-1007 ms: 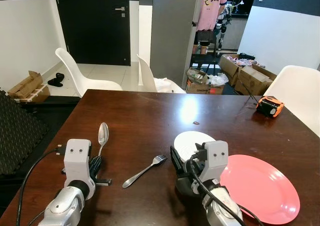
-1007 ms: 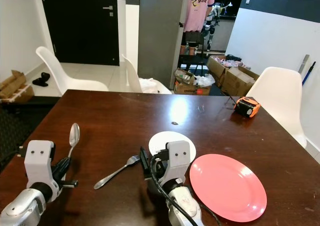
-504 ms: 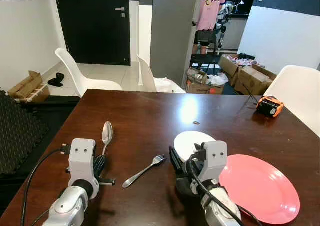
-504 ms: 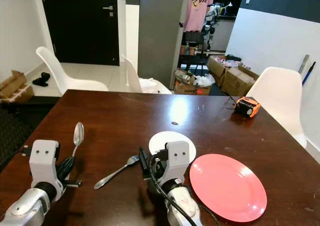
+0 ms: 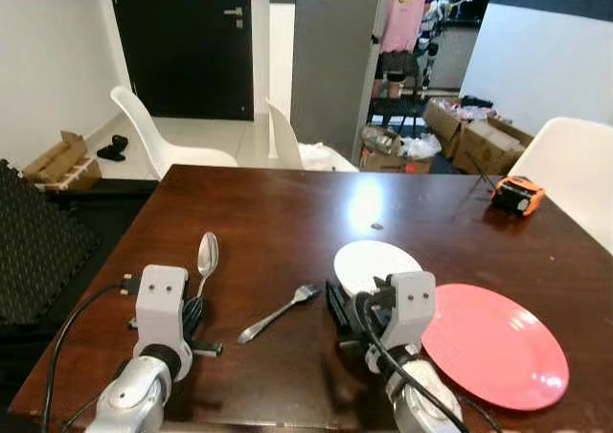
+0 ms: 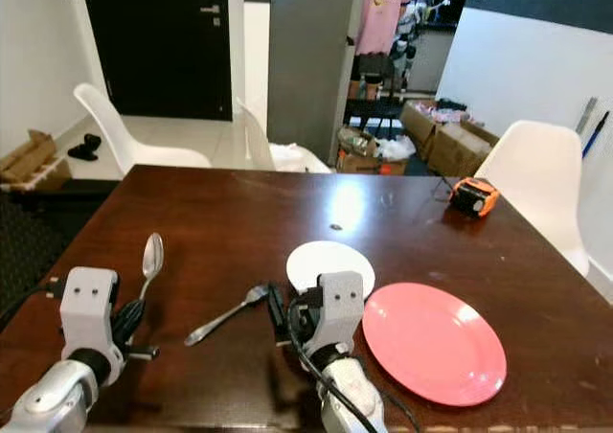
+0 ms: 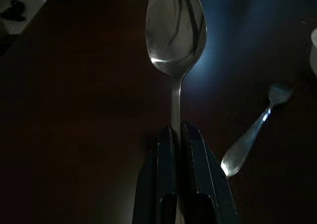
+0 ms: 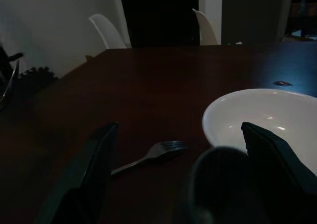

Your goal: Setting the table

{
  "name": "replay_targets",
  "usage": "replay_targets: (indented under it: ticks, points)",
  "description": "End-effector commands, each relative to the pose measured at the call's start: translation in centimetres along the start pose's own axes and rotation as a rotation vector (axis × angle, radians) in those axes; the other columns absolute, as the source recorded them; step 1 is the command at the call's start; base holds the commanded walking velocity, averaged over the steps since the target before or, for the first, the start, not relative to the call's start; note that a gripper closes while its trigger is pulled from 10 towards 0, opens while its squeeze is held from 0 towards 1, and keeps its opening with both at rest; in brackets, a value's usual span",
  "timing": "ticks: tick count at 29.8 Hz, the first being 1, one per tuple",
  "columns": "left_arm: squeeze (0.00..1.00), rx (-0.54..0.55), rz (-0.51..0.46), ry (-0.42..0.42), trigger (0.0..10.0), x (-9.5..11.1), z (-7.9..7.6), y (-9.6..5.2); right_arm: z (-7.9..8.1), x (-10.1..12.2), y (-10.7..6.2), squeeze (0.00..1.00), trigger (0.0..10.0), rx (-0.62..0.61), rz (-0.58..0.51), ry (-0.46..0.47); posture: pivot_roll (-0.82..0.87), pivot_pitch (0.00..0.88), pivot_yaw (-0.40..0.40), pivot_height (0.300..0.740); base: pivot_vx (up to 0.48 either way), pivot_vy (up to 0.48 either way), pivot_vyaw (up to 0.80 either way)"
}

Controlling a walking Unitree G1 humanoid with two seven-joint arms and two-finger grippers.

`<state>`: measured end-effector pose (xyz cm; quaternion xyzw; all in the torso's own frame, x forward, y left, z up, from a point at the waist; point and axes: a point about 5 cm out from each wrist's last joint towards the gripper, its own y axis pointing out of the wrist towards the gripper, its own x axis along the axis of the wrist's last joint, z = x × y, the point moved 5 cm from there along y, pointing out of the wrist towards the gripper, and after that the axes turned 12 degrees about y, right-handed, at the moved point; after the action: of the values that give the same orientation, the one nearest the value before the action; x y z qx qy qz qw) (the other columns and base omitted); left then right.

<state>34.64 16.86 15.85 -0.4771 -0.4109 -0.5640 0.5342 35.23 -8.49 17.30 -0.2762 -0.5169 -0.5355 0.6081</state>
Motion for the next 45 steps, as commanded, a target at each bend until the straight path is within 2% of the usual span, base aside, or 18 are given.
replay_targets:
  ticks: [1, 25, 45]
  points:
    - [0.00, 0.002, 0.003, 0.011, 10.0, -0.25, 0.06, -0.24, -0.16, -0.33, -0.08, 0.00, 10.0, -0.009, 0.009, 0.004, 0.04, 0.062, 0.048, 0.740, -0.262, 0.000, 0.00]
    - [0.00, -0.001, 0.001, 0.015, 10.0, -0.29, -0.07, -0.15, -0.28, -0.31, -0.05, 0.00, 10.0, -0.012, 0.007, 0.001, 0.03, 0.057, 0.049, 0.740, -0.252, 0.000, 0.00]
    - [0.00, -0.023, -0.011, 0.003, 10.0, -0.20, -0.61, -0.03, -0.35, -0.08, 0.07, 0.00, 10.0, -0.011, -0.001, -0.008, 0.03, 0.046, 0.047, 0.740, 0.000, 0.000, 0.00]
